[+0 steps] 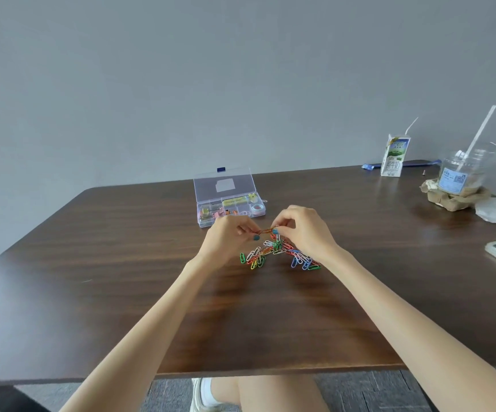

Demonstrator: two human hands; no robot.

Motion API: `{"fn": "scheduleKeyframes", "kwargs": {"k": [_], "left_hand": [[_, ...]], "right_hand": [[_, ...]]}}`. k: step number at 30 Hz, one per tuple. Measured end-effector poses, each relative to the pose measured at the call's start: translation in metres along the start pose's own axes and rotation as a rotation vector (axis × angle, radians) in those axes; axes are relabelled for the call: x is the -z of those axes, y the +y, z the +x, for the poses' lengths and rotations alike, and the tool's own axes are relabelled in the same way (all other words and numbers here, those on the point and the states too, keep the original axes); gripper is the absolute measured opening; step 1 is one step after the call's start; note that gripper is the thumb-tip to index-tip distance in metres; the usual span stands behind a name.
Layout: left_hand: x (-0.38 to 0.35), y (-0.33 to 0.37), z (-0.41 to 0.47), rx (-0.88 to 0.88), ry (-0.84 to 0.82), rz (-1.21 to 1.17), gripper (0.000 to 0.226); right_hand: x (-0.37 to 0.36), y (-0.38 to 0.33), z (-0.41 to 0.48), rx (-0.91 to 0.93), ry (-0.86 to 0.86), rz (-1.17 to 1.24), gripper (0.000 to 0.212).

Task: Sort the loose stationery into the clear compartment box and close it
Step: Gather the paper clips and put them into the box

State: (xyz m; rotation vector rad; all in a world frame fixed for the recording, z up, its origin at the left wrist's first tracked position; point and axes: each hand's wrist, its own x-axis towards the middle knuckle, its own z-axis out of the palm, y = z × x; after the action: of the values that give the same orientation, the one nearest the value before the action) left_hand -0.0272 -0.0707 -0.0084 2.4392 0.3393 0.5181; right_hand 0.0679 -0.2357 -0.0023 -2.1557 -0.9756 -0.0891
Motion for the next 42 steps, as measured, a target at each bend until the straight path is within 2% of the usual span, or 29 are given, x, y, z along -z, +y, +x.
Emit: {"fn": "scheduleKeyframes", "kwargs": {"k": [8, 23, 29, 36, 42], "left_hand": [[0.025, -0.017, 0.046, -0.023, 0.098, -0.007, 0.014], [0.025, -0.053, 0.133, 0.011, 0.095, -0.019, 0.009], [0.021, -0.067, 0.139, 0.012, 0.075, -0.008, 0.009], [0.02, -0.072, 0.137, -0.012, 0.059, -0.015, 0.007], [0.017, -0.074, 0.139, -0.005, 0.054, -0.011, 0.007]], "right_hand": [[-0.013, 0.002, 0.053, 0.055, -0.006, 0.017, 0.008], [-0.046, 0.025, 0.157, 0.042, -0.052, 0.046, 0.011], [-0.06, 0.033, 0.17, 0.053, -0.131, 0.086, 0.008], [-0.065, 0.034, 0.172, 0.073, -0.214, 0.014, 0.01], [-0.066, 0.033, 0.173, 0.076, -0.212, -0.006, 0.01]]}}
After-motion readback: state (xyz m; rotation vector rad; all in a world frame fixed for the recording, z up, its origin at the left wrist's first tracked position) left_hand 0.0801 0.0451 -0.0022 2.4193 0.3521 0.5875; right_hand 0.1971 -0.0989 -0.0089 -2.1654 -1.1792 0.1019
